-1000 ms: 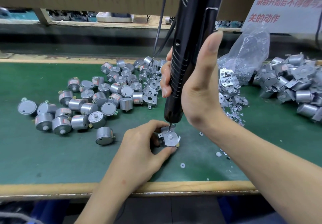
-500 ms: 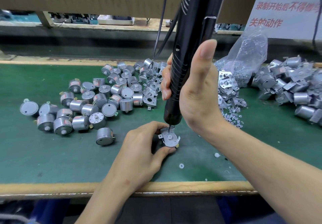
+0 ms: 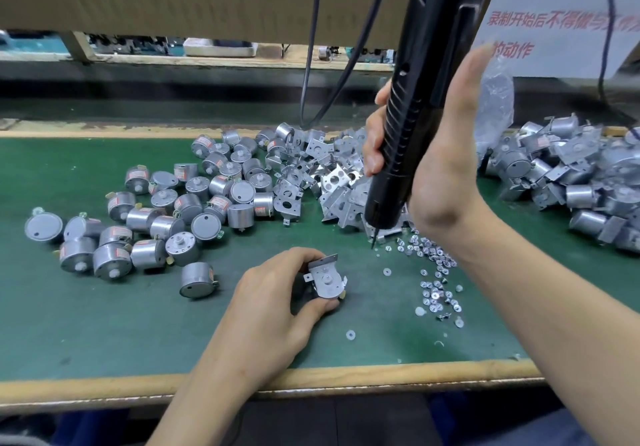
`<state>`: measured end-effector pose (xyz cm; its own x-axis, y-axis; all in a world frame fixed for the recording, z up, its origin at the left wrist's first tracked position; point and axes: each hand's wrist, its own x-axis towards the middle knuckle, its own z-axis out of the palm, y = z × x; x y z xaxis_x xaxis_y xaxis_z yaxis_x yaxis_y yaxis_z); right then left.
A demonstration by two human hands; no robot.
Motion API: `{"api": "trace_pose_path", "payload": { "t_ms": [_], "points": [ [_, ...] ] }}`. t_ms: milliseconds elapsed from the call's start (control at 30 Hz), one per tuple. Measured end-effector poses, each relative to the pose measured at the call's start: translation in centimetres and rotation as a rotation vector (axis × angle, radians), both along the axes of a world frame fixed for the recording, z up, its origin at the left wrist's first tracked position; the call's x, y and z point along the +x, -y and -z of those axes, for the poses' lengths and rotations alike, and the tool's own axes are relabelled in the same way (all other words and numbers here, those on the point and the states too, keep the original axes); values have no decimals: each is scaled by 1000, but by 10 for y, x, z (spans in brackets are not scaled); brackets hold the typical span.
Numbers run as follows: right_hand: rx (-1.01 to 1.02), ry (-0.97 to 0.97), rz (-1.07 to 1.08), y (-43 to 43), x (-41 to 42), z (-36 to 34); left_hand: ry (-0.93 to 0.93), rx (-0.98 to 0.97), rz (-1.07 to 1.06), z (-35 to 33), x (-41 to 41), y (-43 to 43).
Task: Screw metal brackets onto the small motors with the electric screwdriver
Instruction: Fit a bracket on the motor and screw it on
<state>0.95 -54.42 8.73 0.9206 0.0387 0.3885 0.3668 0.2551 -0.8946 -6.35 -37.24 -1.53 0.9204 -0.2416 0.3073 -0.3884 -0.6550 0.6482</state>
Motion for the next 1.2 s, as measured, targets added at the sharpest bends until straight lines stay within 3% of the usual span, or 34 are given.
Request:
{"api": "trace_pose_path", "payload": {
  "t_ms": [1200],
  "points": [
    [-66,-10,131,31,1,20,12,52,20,-2,-1,-1]
  ]
}}
